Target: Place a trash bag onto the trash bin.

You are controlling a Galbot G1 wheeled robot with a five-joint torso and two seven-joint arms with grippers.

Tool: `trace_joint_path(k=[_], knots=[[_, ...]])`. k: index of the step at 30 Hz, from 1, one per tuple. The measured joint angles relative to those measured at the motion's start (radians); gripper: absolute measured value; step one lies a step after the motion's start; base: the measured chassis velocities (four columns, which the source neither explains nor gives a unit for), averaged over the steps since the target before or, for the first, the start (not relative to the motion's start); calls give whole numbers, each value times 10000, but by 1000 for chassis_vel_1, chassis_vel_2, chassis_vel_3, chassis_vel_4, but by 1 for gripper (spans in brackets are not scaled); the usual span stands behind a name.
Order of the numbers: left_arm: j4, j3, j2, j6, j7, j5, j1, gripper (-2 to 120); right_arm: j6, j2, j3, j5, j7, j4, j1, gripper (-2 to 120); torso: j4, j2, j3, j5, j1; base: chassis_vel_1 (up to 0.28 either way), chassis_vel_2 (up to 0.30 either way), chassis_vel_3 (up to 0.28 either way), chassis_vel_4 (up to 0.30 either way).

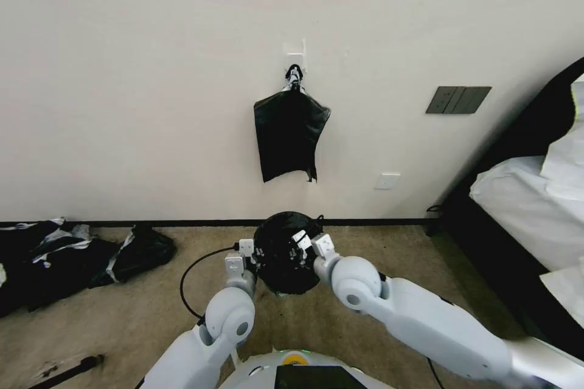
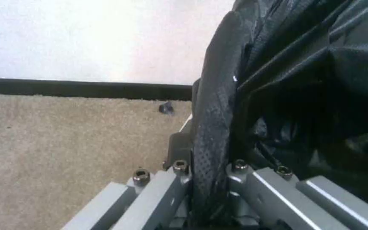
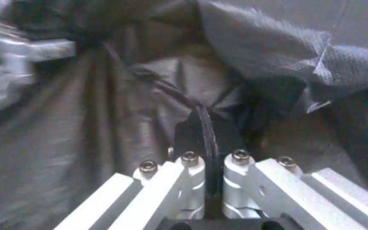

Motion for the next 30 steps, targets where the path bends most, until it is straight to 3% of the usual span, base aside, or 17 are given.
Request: trace_joint_path(k=[14, 30], knots=[[9, 154, 28, 21, 6, 448, -128, 1, 22, 1796, -1313, 375, 1522, -2464, 851, 0, -1, 0, 0, 2, 0, 0, 0, 0, 0], [-511, 101, 164, -41, 23, 382, 103, 1, 45, 2587, -1235, 133, 1609, -3689, 775, 0, -2, 0, -1, 2, -1, 0, 0, 0, 0]])
